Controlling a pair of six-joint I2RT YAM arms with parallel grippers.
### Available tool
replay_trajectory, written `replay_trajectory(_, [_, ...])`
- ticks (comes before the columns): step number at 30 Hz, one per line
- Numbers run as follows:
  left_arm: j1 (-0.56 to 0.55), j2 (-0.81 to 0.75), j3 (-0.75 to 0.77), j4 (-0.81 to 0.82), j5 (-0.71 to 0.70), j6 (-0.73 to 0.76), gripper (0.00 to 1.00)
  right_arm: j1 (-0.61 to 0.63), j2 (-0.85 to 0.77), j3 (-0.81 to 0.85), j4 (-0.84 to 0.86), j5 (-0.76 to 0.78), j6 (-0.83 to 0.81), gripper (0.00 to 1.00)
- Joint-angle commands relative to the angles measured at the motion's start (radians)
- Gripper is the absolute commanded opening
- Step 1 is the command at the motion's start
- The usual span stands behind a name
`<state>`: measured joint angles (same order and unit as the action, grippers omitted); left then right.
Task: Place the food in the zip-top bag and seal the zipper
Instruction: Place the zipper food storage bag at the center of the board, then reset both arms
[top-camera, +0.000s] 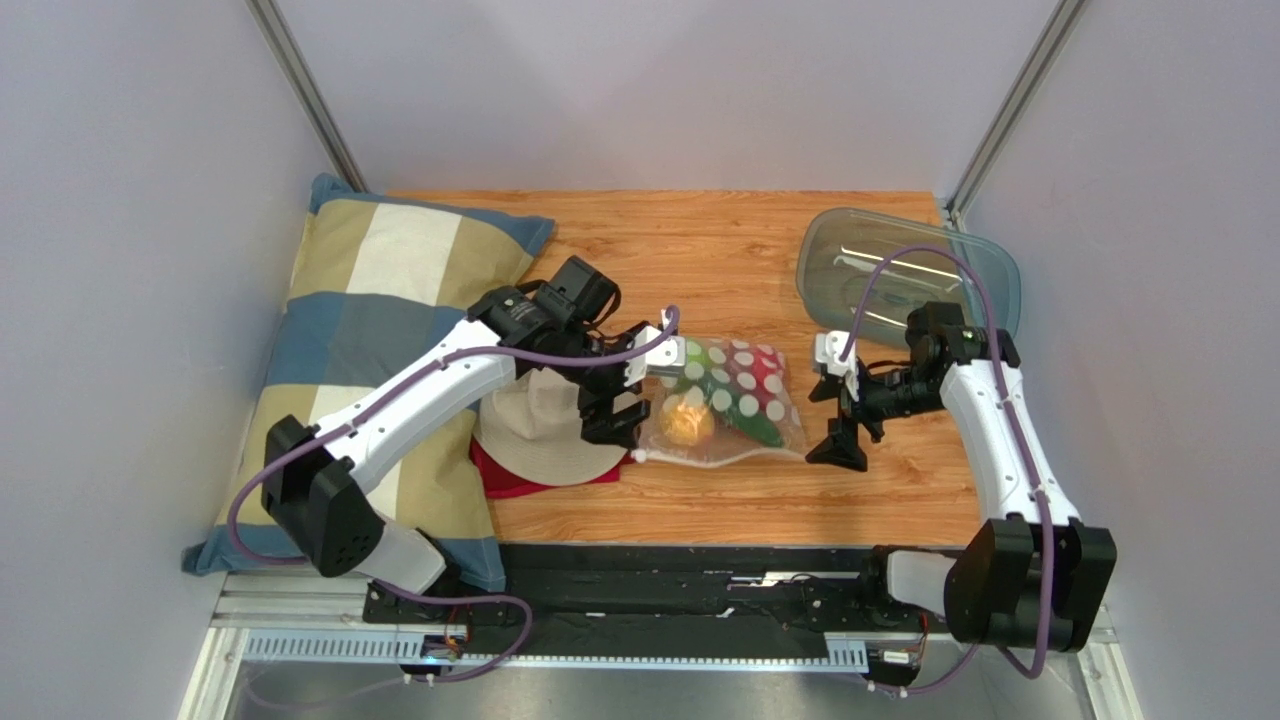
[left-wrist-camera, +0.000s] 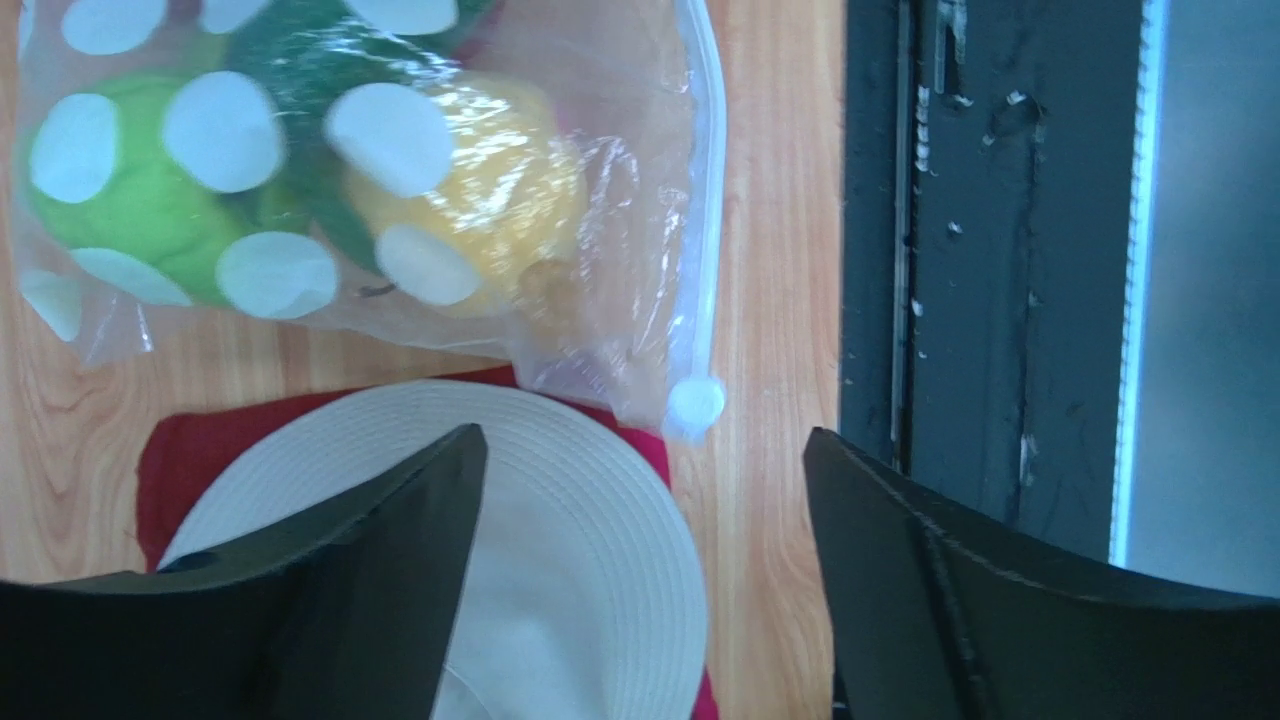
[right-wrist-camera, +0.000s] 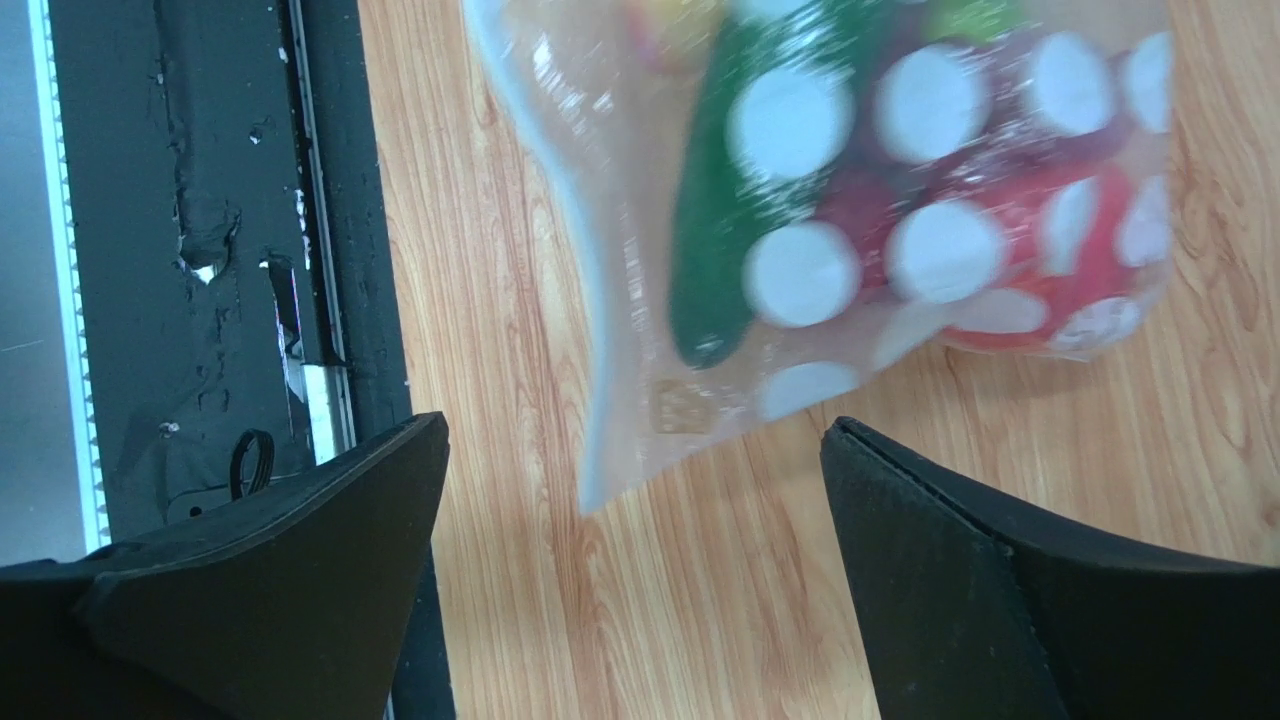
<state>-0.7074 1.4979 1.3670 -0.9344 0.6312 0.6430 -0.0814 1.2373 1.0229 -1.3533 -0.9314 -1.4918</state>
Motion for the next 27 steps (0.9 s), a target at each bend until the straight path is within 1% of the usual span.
replay_trajectory(1, [-0.004, -0.09, 0.035, -0.112, 0.065, 0.052, 0.99, 0.002, -0.088, 0.092, -0.155, -0.013, 0.068, 1.0])
replay_trajectory(3, [0.002, -0.108, 0.064, -0.119, 0.023, -0.003, 0.99, 0.002, -0.102, 0.152, -0.126, -0.046, 0.128, 1.0])
replay_trajectory(4, [0.017, -0.11, 0.104, -0.118, 0.027, -0.029, 0.99, 0.002, -0.104, 0.175, -0.101, -0.056, 0.219, 1.0])
replay_trajectory(5, [0.035, -0.105, 0.13, -0.107, 0.036, -0.096, 0.99, 0.002, -0.102, 0.193, -0.064, -0.064, 0.299, 1.0])
replay_trajectory(6, [0.092, -0.087, 0.159, -0.095, 0.068, -0.141, 0.99, 0.002, -0.098, 0.21, 0.045, -0.069, 0.383, 1.0])
replay_trajectory(7, [0.124, -0.07, 0.229, -0.083, 0.09, -0.19, 0.99, 0.0, -0.093, 0.244, 0.107, -0.069, 0.571, 1.0])
replay_trajectory(8, [0.155, -0.047, 0.274, -0.07, 0.108, -0.288, 0.99, -0.001, -0.075, 0.259, 0.167, -0.067, 0.653, 1.0])
replay_trajectory(9, [0.19, 0.009, 0.323, -0.069, 0.133, -0.337, 0.99, -0.001, -0.065, 0.273, 0.289, -0.057, 0.732, 1.0])
replay_trajectory(10, [0.247, 0.042, 0.431, -0.07, 0.133, -0.383, 0.99, -0.003, -0.052, 0.288, 0.349, -0.049, 0.817, 1.0])
replay_trajectory(11, [0.279, 0.077, 0.493, -0.098, 0.134, -0.451, 0.99, -0.006, -0.039, 0.314, 0.402, -0.038, 0.946, 1.0])
replay_trajectory(12, [0.305, 0.146, 0.559, -0.118, 0.142, -0.474, 0.99, -0.008, -0.009, 0.328, 0.504, -0.011, 1.02, 1.0])
replay_trajectory(13, [0.357, 0.174, 0.669, -0.129, 0.13, -0.508, 0.99, -0.015, 0.007, 0.341, 0.551, 0.009, 1.079, 1.0])
replay_trajectory(14, [0.38, 0.203, 0.719, -0.136, 0.108, -0.572, 0.99, -0.02, 0.026, 0.373, 0.592, 0.026, 1.185, 1.0])
replay_trajectory(15, [0.402, 0.244, 0.759, -0.135, 0.093, -0.592, 0.99, -0.026, 0.077, 0.388, 0.656, 0.063, 1.226, 1.0])
replay_trajectory(16, [0.43, 0.258, 0.812, -0.135, 0.097, -0.597, 0.99, -0.037, 0.103, 0.411, 0.677, 0.081, 1.258, 1.0])
replay_trajectory(17, [0.475, 0.269, 0.828, -0.123, 0.097, -0.603, 0.99, -0.041, 0.137, 0.433, 0.687, 0.101, 1.289, 1.0])
replay_trajectory(18, [0.5, 0.286, 0.837, -0.11, 0.094, -0.615, 0.99, -0.052, 0.198, 0.481, 0.694, 0.139, 1.329, 1.0])
replay_trajectory(21, [0.578, 0.308, 0.842, -0.095, 0.084, -0.638, 0.99, -0.08, 0.286, 0.551, 0.695, 0.189, 1.396, 1.0])
replay_trajectory(22, [0.591, 0.308, 0.816, -0.083, 0.064, -0.637, 0.99, -0.101, 0.336, 0.559, 0.695, 0.197, 1.413, 1.0])
replay_trajectory(24, [0.625, 0.308, 0.787, -0.086, 0.009, -0.663, 0.99, -0.13, 0.376, 0.562, 0.694, 0.209, 1.458, 1.0])
replay_trajectory(27, [0.669, 0.294, 0.675, -0.092, 0.004, -0.651, 0.99, -0.147, 0.407, 0.522, 0.698, 0.215, 1.458, 1.0])
